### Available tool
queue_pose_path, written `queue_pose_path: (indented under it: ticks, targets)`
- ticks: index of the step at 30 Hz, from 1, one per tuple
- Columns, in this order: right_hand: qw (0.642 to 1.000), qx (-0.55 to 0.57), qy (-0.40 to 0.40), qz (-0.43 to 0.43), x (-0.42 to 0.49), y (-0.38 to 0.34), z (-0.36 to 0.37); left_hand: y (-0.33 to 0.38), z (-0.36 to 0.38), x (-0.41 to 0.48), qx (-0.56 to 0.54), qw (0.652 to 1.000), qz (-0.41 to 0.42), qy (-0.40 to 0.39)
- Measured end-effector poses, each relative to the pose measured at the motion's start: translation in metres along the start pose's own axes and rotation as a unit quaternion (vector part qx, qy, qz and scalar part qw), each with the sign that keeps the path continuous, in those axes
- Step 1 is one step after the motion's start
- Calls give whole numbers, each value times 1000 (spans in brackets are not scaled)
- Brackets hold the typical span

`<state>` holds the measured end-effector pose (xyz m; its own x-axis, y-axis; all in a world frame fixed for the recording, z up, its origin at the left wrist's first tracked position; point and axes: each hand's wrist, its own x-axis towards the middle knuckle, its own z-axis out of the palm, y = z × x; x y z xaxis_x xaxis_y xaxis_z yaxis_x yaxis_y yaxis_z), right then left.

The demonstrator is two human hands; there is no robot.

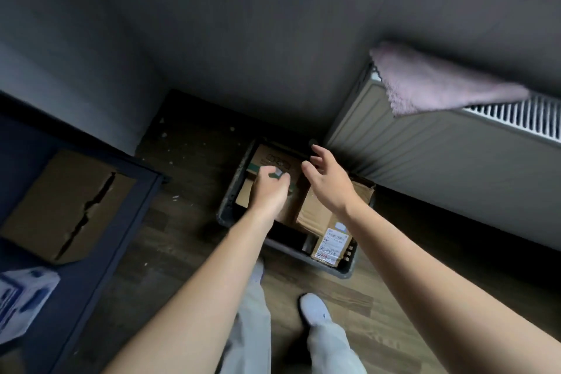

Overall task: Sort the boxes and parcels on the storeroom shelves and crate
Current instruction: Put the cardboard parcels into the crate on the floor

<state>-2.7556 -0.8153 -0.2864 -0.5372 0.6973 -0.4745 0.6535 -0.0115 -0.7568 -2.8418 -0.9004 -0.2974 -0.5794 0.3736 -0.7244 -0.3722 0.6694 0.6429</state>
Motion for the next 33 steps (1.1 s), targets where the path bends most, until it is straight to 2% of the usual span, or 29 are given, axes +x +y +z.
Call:
queue_pose_path:
  ticks: [3,7,15,24,29,33]
  targets:
    - [998,55,-17,-35,-36,-55,-6,24,-39,-60,-43,998,28,38]
    - [986,86,-95,-105,-101,-118,-3,34,-93,-150,-107,984,68,121]
    - [925,50,-283,-249,-247,-192,42,-15,-181,-316,-195,922,109,315]
    - [827,23,-464,-316,-456,-228,144,-142,-276,-497,-285,816,119,489]
    - [758,28,-555,-340,-611,-218,207,-241,-323,-625,-295,741,135,587]
    - [713,41,-608,-346,-743,-196,256,-333,-351,-730,-309,691,152,636]
